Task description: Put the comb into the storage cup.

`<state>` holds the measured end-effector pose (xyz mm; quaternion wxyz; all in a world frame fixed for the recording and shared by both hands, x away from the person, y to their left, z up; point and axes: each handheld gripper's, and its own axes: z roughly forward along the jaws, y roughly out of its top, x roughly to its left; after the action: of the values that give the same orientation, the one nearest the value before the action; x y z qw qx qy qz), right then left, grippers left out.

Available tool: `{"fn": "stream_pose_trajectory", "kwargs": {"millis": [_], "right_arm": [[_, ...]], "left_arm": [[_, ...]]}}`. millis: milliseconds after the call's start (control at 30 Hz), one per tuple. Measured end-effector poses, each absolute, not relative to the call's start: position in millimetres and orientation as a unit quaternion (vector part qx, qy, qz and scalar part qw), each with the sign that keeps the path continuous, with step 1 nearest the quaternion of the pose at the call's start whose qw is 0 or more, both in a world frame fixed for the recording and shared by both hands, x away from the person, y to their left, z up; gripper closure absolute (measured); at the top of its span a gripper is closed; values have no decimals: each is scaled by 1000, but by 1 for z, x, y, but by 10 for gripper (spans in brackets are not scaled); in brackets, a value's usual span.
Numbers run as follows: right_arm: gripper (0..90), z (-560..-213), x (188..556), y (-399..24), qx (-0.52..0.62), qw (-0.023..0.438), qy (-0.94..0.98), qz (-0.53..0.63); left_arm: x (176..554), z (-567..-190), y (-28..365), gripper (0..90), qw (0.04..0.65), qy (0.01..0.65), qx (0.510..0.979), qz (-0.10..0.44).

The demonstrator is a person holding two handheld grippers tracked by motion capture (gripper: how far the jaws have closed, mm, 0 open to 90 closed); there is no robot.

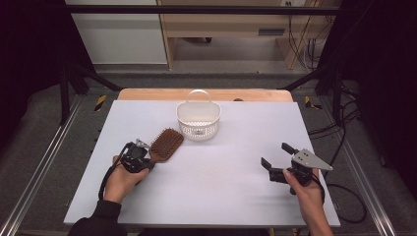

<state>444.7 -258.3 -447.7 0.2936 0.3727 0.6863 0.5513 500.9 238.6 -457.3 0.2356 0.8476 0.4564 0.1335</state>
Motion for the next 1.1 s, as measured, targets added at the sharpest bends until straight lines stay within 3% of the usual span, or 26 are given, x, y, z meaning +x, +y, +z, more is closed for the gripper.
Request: {"fn": "stream_pose_trajectory", "kwargs": {"millis": [533, 800, 1100], "right_arm": [[52, -449, 446, -257, 373, 291, 689, 549], [52, -448, 445, -257, 372, 290, 689, 550], [52, -449, 446, -257, 373, 288, 687, 552]], "left_arm": [[502, -454, 237, 678, 204, 456, 858, 121], [499, -456, 239, 718, 214, 450, 857, 130], [480, -463, 249, 719, 272, 449, 837, 159]]}}
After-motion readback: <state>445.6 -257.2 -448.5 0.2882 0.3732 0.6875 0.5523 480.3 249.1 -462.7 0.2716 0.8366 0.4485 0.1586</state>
